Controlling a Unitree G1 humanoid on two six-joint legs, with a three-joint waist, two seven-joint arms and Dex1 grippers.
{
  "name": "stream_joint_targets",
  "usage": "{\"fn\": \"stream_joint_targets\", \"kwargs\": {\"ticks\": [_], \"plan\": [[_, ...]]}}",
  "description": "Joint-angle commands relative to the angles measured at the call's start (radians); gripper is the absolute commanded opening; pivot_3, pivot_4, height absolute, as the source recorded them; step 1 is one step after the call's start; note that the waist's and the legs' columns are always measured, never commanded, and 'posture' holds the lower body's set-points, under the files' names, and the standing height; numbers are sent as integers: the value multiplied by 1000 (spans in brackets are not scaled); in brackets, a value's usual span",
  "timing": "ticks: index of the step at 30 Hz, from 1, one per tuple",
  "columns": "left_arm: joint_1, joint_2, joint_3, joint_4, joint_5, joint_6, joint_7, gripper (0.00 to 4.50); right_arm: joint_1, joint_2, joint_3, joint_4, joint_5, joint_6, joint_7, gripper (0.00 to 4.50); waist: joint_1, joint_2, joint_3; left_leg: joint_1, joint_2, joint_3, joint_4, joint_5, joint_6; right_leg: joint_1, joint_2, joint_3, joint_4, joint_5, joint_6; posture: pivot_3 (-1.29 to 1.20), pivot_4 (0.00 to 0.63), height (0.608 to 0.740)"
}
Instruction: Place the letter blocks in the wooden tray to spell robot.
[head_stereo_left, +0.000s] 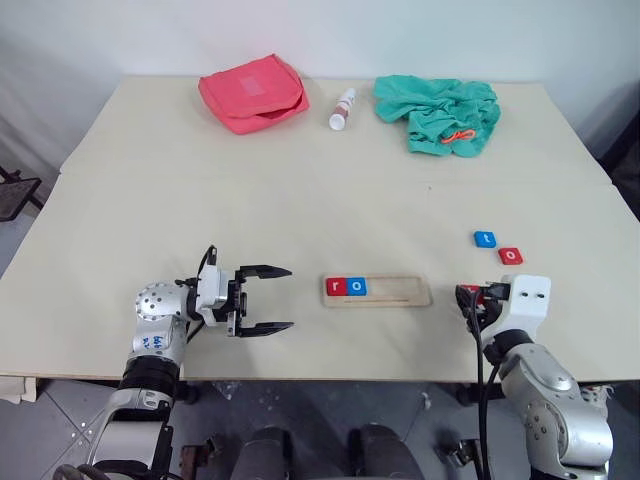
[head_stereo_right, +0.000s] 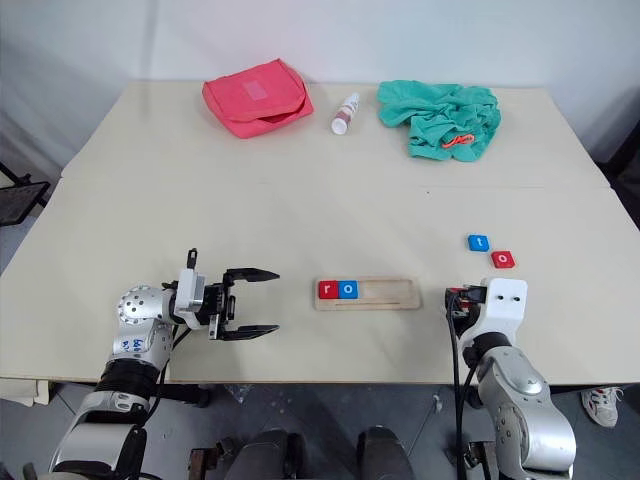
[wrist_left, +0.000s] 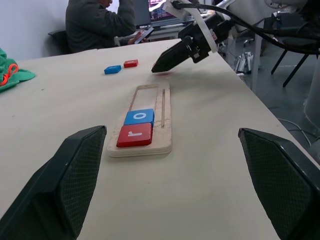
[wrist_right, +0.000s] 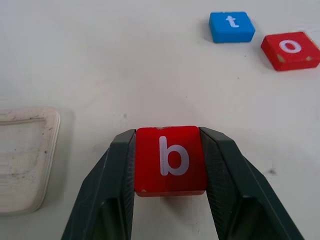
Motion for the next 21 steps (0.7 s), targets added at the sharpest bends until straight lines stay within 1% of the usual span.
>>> {"fn": "stream_joint_targets", "kwargs": {"ticks": [1, 5, 7, 8, 10, 13, 15, 17, 19, 21], "plan": [[-10, -3, 1, -13, -14, -9, -11, 4500, 7, -2, -16, -27, 7, -34, 11, 2485, 0, 0, 0, 0, 0, 0, 0, 0, 0, 0, 0, 0, 0, 0, 0, 0, 150, 740], [-12, 1, 3, -17, -16, -5, -12, 4500, 8, -32, -26, -25, 4, -59, 44, 3842, 0, 0, 0, 0, 0, 0, 0, 0, 0, 0, 0, 0, 0, 0, 0, 0, 150, 740], [-12, 6, 5, -19, -17, -3, -13, 4500, 9, -84, -51, -38, 31, -48, 100, 4467, 0, 0, 0, 0, 0, 0, 0, 0, 0, 0, 0, 0, 0, 0, 0, 0, 150, 740], [-12, 7, 6, -20, -18, -3, -13, 4500, 12, -130, -61, -43, 49, -42, 151, 4467, 0, 0, 0, 0, 0, 0, 0, 0, 0, 0, 0, 0, 0, 0, 0, 0, 150, 740], [-11, 8, 7, -20, -17, -4, -11, 4500, 22, -265, -72, -30, 79, -37, 296, 4467, 1, 0, 0, 0, 0, 0, 0, 0, 0, 0, 0, 0, 0, 0, 0, 0, 150, 740], [-10, 7, 6, -21, -16, -4, -8, 4500, 19, -402, -77, 4, 114, -39, 435, 4467, 2, -1, 0, 0, 0, 1, 0, 0, 1, 1, 0, 0, -1, 0, 0, 0, 150, 740], [-10, 6, 7, -15, -16, -7, -9, 4500, -6, -552, -52, 67, 116, -69, 613, 4467, 1, 0, 0, 0, 0, 0, 0, 0, 1, 1, 0, 0, -2, 0, 0, 0, 150, 740], [-12, 3, 7, -9, -14, -11, -8, 4500, -35, -656, -19, 132, 104, -105, 740, 4467, 1, 0, 0, 0, 0, 1, 0, 0, 1, 1, 0, 1, -2, 0, 0, 0, 150, 740], [-16, -3, 6, -3, -11, -17, -3, 4500, -83, -751, 46, 226, 63, -183, 877, 4467, 0, -1, 0, 1, 0, 1, 0, 0, 1, 2, 0, 1, -2, 0, 0, 0, 150, 740], [-19, -7, 5, 1, -10, -20, -1, 4500, -120, -802, 93, 298, 36, -246, 963, 4467, 1, -1, 0, 1, 0, 1, 0, 0, 1, 2, 0, 0, -3, 0, 0, 0, 150, 740]]}}
